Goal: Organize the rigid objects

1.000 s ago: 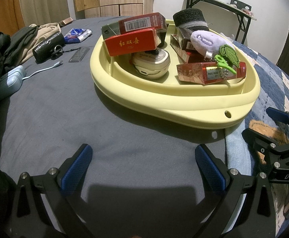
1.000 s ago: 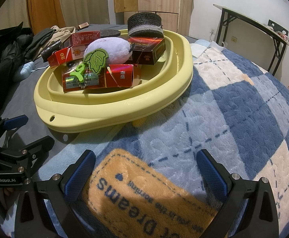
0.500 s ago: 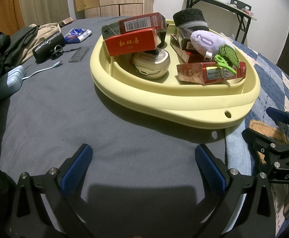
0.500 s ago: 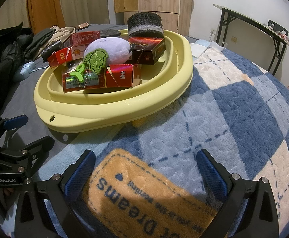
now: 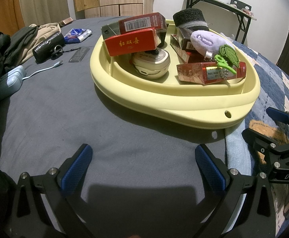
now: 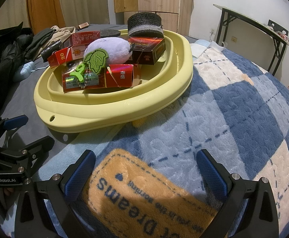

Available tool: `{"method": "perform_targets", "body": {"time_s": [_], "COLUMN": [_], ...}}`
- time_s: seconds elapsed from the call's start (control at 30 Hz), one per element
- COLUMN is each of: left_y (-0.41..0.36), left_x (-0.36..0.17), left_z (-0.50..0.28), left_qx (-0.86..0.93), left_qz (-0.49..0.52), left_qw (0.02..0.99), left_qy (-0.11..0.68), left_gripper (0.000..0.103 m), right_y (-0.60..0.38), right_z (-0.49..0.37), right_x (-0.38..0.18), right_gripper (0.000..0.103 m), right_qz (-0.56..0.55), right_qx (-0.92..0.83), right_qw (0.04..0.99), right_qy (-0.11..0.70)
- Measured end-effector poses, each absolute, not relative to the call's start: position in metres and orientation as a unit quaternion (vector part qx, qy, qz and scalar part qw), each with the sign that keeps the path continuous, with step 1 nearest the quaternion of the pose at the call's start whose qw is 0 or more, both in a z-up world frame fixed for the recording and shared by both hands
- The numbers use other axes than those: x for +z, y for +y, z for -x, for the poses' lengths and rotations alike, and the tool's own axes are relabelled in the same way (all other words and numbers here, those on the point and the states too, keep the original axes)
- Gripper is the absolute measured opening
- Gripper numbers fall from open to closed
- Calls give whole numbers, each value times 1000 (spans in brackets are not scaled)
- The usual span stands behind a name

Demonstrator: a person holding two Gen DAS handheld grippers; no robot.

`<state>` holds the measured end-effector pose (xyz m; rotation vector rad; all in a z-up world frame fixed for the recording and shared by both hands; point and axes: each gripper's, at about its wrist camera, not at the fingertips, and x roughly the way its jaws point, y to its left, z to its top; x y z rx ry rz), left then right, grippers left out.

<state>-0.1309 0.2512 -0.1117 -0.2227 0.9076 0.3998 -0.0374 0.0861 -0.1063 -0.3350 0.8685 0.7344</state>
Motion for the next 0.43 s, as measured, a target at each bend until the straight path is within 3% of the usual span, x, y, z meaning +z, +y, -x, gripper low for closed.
{"method": "perform_targets", "body": {"time_s": [0.43], "left_y": [252], "left_x": [-112], "left_z": [131], "left_qx": [191], "left_qz": [108], "left_qw": [874], "left_qy": [434], "left_gripper": [103], "right_y": [86], "right_z": [37], "right_x": [-106], "right_gripper": [103], "right_qz": [158], "right_qx": [346], "right_qw": [829], "right_qy": [409]}}
